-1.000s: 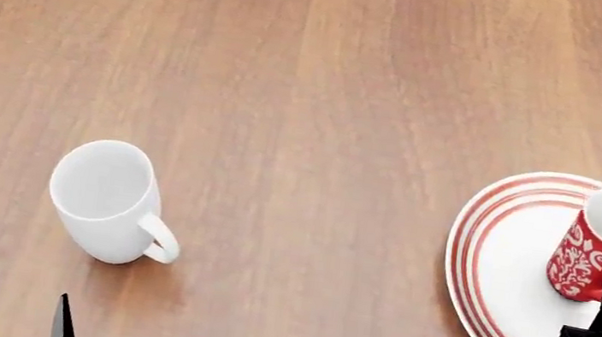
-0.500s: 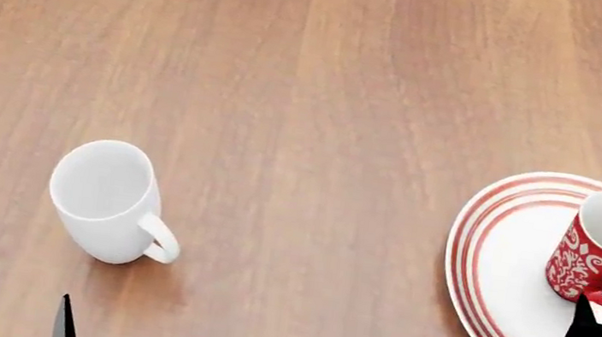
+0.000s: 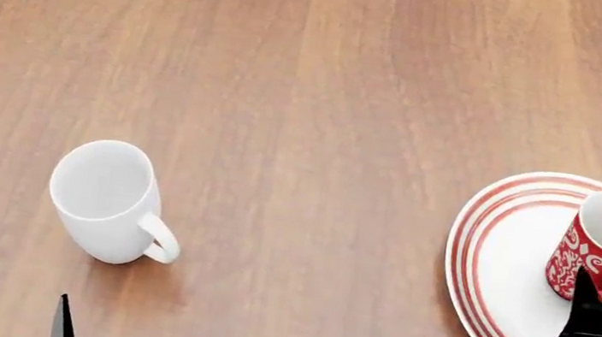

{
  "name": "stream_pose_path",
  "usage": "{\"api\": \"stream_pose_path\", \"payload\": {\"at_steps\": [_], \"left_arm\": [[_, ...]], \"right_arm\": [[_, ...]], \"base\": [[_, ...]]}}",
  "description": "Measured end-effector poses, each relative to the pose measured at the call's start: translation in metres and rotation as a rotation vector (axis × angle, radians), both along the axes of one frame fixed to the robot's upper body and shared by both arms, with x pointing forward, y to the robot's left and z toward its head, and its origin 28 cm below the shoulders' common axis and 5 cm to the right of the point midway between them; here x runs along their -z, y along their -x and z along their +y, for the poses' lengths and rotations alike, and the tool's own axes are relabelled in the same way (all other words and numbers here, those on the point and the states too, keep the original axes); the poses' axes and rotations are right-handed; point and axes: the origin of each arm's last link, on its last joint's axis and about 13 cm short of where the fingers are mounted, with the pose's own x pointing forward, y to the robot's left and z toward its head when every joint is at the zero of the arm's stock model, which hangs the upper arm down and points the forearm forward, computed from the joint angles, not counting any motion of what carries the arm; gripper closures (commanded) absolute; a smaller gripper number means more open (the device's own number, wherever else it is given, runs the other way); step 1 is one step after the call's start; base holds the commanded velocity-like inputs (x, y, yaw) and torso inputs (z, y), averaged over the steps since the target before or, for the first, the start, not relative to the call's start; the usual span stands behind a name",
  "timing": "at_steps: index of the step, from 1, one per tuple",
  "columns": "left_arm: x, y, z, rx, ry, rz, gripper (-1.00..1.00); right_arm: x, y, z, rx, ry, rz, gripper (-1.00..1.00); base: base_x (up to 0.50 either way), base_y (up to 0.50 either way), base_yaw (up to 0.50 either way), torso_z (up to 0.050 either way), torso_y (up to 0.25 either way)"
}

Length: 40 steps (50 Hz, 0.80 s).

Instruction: Pick up the red mug and put it on the plate

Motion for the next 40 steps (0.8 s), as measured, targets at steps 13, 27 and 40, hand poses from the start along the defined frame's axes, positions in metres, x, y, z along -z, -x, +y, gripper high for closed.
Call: {"api": "stream_pose_path", "payload": {"at_steps": [13,27,40], "left_arm": [[0.0,0.0,0.0,-0.001,0.001,-0.003,-1.0],[0.0,0.0,0.0,-0.001,0.001,-0.007,-1.0],[0.0,0.0,0.0,-0.002,0.001,-0.011,-1.0]], "right_arm": [[-0.02,0.008,-0.001,-0.026,-0.01,-0.094,-1.0],[-0.044,0.017,0.002,-0.073,-0.011,-0.196,-1.0],[-0.066,0.023,0.01,-0.132,-0.001,-0.281,-1.0]], "base": [[0.0,0.0,0.0,0.0,0.0],[0.0,0.0,0.0,0.0,0.0],[0.0,0.0,0.0,0.0,0.0]]}}
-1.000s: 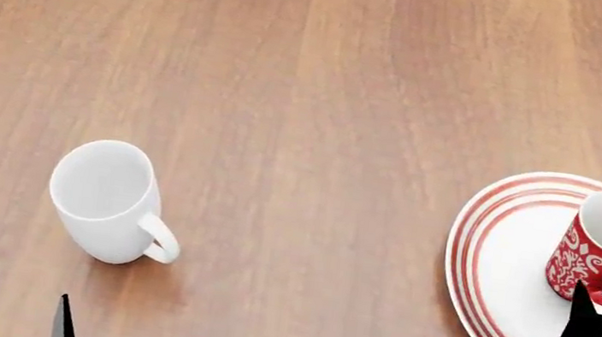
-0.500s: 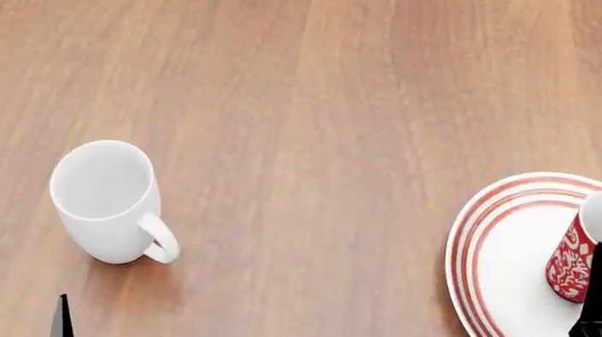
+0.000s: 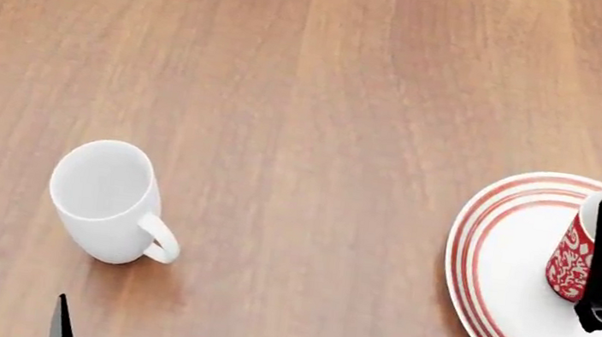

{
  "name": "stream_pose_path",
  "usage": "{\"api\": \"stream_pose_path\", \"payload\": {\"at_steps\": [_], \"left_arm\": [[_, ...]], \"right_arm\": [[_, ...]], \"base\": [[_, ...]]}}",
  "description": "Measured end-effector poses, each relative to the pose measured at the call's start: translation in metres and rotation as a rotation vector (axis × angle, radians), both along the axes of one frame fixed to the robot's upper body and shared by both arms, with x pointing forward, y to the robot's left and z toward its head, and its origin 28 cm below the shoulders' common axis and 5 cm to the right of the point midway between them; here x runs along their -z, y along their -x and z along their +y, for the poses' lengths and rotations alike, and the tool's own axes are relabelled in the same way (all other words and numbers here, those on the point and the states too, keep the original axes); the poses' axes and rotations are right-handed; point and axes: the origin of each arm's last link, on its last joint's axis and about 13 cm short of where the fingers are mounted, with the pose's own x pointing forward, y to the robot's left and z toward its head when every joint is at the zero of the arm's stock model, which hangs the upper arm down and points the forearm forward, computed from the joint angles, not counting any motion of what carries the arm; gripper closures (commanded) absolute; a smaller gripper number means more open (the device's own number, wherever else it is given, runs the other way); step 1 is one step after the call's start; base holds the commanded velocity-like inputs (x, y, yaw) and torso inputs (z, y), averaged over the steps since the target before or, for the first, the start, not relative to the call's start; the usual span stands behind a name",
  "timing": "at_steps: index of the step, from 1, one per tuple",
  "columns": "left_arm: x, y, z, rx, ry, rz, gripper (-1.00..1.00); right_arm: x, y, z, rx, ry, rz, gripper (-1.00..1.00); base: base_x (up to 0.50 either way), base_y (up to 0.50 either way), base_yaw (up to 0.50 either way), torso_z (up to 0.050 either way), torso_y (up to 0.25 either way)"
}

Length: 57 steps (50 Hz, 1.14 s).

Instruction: Pick up the red mug and put it on the plate

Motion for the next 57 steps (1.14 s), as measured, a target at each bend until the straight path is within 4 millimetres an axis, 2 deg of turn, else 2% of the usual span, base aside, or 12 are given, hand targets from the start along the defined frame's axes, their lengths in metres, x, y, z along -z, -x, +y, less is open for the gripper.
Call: {"api": "stream_pose_path", "payload": {"at_steps": [25,57], "left_arm": [[0.0,0.0,0.0,-0.001,-0.001,-0.006,-1.0],[0.0,0.0,0.0,0.0,-0.002,-0.014,-1.0]], "right_arm": [[-0.037,0.013,0.017,-0.113,0.037,-0.149,-1.0],[-0.08,0.041,0.04,-0.267,0.112,-0.346,-1.0]], "base": [[0.0,0.0,0.0,0.0,0.0],[0.0,0.0,0.0,0.0,0.0]]}}
